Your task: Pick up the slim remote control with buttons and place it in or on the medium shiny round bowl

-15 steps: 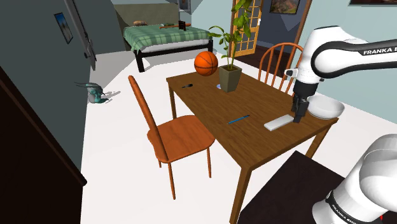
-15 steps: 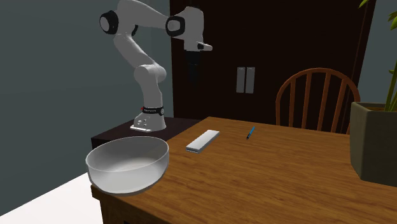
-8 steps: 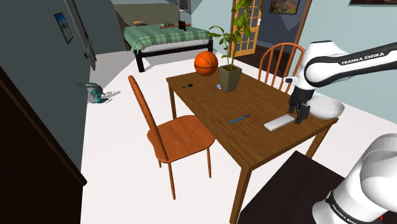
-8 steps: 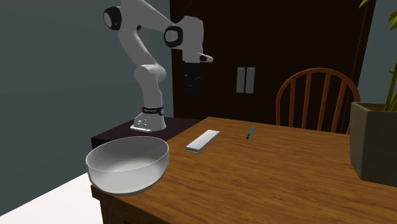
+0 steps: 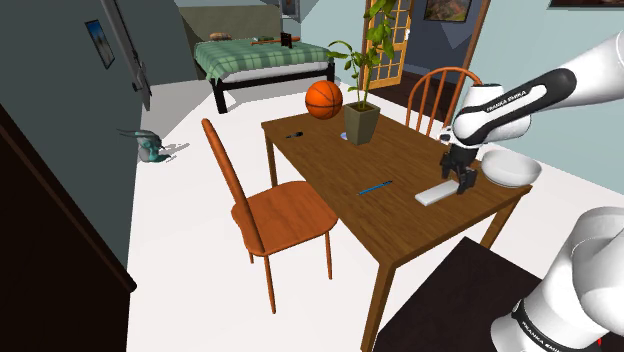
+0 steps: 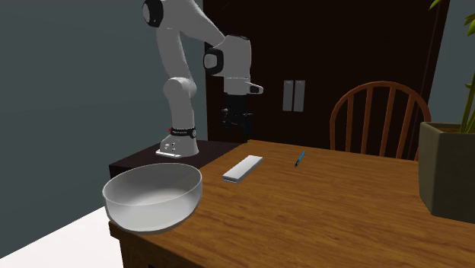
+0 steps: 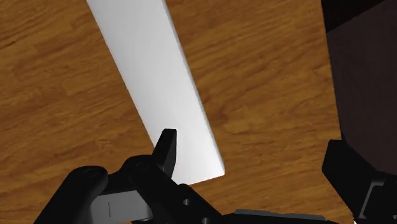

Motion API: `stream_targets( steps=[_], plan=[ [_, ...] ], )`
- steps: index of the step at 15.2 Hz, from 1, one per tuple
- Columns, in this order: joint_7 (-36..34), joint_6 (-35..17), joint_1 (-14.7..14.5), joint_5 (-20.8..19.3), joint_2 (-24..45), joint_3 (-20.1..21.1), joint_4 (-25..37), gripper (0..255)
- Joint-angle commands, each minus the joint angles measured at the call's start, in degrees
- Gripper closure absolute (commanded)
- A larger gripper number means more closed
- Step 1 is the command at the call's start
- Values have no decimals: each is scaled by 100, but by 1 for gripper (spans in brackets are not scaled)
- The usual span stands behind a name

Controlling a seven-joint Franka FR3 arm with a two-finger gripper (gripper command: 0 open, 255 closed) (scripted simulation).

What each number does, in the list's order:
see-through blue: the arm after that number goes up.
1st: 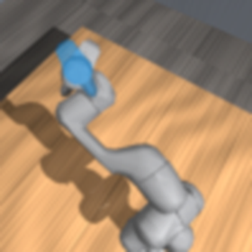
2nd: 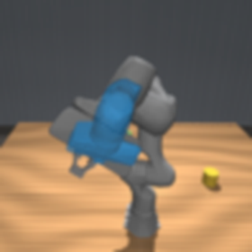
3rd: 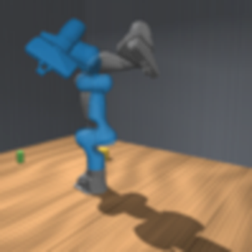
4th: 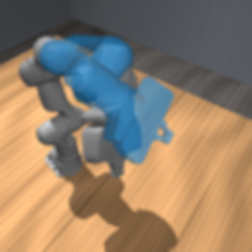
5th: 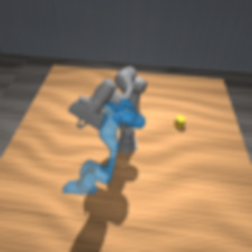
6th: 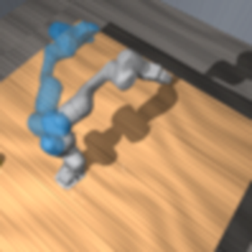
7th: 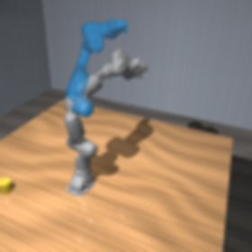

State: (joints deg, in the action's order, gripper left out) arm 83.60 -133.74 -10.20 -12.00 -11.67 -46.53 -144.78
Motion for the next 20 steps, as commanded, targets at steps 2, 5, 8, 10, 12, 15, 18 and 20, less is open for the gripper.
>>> stream_targets(
  steps=[2, 5, 8, 10, 12, 15, 18, 20],
  plan=[
    [1407, -425, -399, 998, 1041, -430, 439, 0],
    [2888, -615, -276, 2265, 2114, -301, 947, 0],
    [3099, -808, -90, 2566, 2357, -84, 917, 0],
    [3252, -930, -2, 2784, 2526, 30, 906, 0],
    [3401, -1047, 95, 2998, 2692, 156, 902, 0],
    [3443, -1081, 127, 3057, 2739, 197, 901, 0],
    [3443, -1081, 127, 3057, 2739, 197, 901, 0],
    [3442, -1080, 126, 3055, 2738, 196, 901, 0]
  ],
)
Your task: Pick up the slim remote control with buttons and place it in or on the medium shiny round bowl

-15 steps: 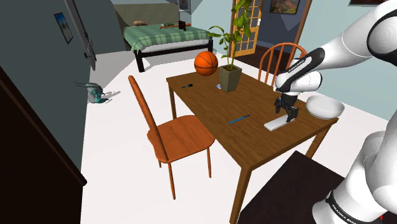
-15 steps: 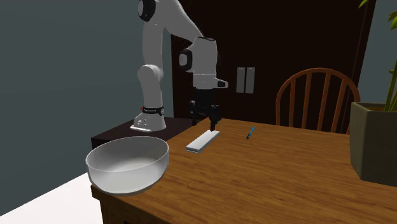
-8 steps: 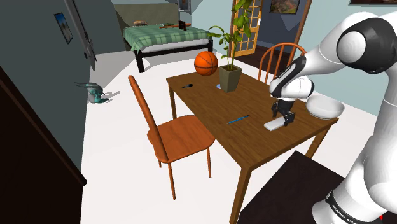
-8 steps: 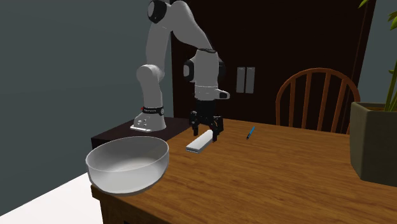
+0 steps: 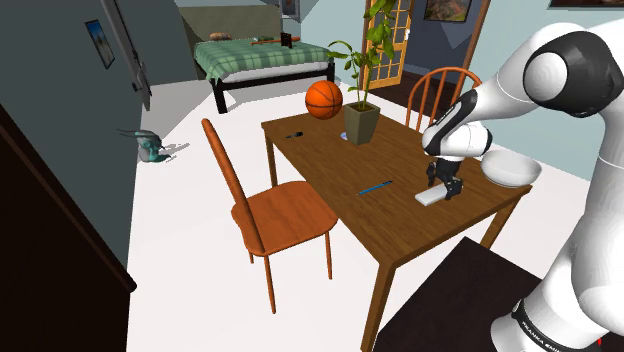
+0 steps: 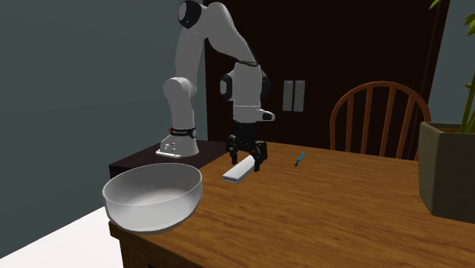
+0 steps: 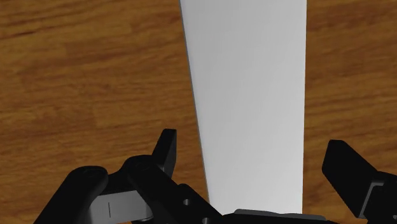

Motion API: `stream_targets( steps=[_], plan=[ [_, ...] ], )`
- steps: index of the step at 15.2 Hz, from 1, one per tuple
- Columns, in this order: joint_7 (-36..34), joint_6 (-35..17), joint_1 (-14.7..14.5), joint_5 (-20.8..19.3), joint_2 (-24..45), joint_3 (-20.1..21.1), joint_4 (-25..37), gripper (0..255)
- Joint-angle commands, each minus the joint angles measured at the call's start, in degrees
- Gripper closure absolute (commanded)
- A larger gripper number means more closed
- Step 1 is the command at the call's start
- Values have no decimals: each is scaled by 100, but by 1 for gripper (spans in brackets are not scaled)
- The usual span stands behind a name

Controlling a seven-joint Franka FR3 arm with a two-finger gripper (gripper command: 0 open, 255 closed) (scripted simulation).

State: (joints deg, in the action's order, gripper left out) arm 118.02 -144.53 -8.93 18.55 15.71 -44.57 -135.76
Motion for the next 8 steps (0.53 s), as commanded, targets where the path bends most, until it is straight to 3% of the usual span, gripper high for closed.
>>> stream_targets(
  steps=[1, 2, 8],
  plan=[
    [0, 0, 0, 0, 0, 0, 0, 0],
    [0, 0, 0, 0, 0, 0, 0, 255],
    [1, 0, 1, 0, 0, 0, 0, 255]
  ],
)
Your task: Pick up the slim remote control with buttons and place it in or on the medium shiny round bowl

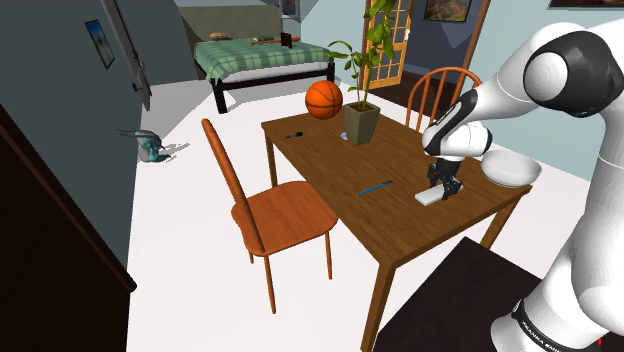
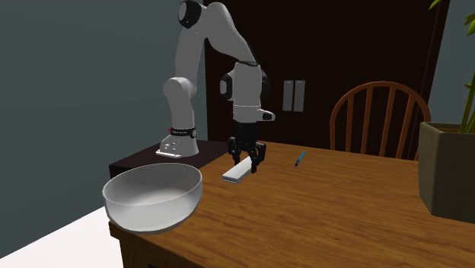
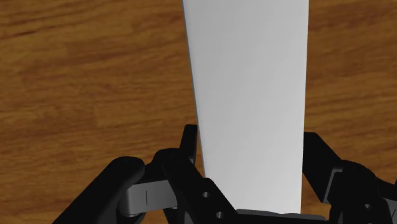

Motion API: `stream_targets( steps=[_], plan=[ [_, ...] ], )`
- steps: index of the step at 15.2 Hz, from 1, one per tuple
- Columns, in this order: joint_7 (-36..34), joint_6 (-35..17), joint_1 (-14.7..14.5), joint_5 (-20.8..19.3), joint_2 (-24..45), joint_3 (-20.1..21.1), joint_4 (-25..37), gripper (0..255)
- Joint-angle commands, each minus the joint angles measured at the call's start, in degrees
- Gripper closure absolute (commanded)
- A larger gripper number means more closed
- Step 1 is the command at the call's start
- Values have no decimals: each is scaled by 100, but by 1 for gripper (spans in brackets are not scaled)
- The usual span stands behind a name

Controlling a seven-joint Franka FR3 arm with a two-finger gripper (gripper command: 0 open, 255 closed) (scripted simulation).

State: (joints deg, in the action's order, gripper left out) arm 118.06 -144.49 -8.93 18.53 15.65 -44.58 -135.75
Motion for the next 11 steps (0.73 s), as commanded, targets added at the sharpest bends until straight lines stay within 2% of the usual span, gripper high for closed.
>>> stream_targets(
  steps=[1, 3, 11],
  plan=[
    [-2, -3, 1, 2, 7, 1, -1, 255],
    [-3, -5, 1, 3, 7, 2, -2, 255],
    [-615, 480, -363, -874, -683, -463, 32, 255]
  ],
)
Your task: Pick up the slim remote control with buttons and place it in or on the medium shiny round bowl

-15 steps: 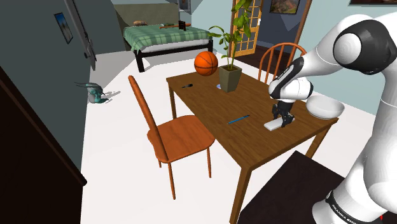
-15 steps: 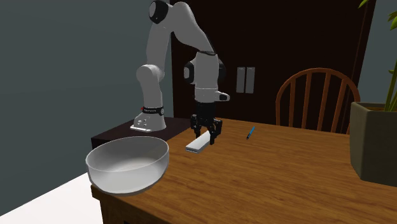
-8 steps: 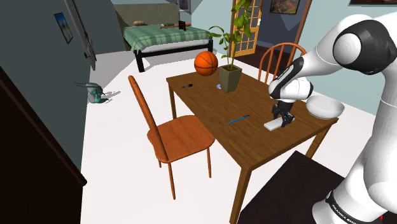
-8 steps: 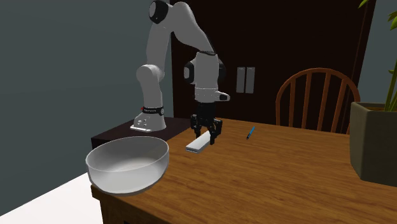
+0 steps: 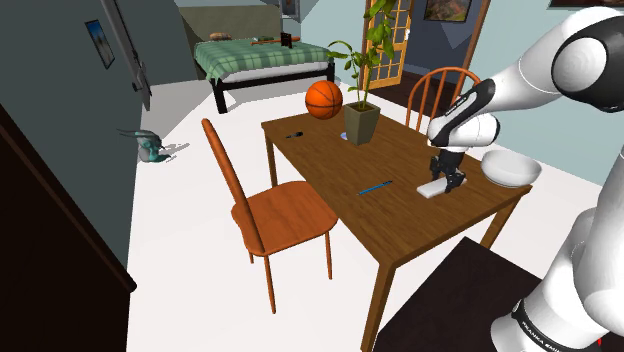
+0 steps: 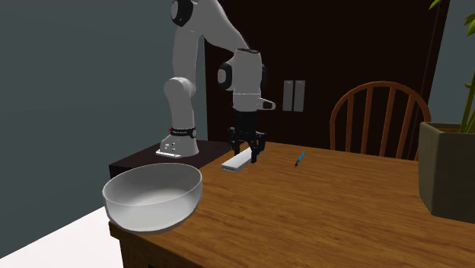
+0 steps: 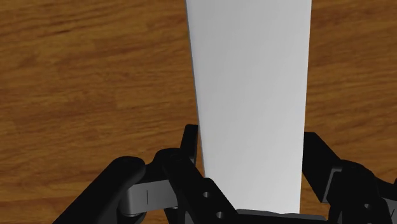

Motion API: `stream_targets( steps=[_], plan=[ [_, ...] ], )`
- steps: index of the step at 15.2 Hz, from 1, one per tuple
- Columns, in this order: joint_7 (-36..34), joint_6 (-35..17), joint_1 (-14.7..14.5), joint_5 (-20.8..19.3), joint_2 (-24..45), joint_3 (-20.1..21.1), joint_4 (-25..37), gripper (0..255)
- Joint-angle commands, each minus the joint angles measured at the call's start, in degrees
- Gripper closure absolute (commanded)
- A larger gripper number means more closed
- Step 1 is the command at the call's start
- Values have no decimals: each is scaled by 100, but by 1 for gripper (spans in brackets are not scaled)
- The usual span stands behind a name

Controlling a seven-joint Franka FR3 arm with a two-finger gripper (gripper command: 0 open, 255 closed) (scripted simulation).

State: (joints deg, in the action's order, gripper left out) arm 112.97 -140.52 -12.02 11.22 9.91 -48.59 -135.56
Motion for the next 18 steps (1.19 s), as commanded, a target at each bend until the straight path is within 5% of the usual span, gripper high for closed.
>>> stream_targets(
  steps=[1, 18],
  plan=[
    [-184, 148, -87, -254, -198, -104, 25, 255],
    [-1233, 1449, -220, -1701, -1553, -193, 471, 255]
  ],
)
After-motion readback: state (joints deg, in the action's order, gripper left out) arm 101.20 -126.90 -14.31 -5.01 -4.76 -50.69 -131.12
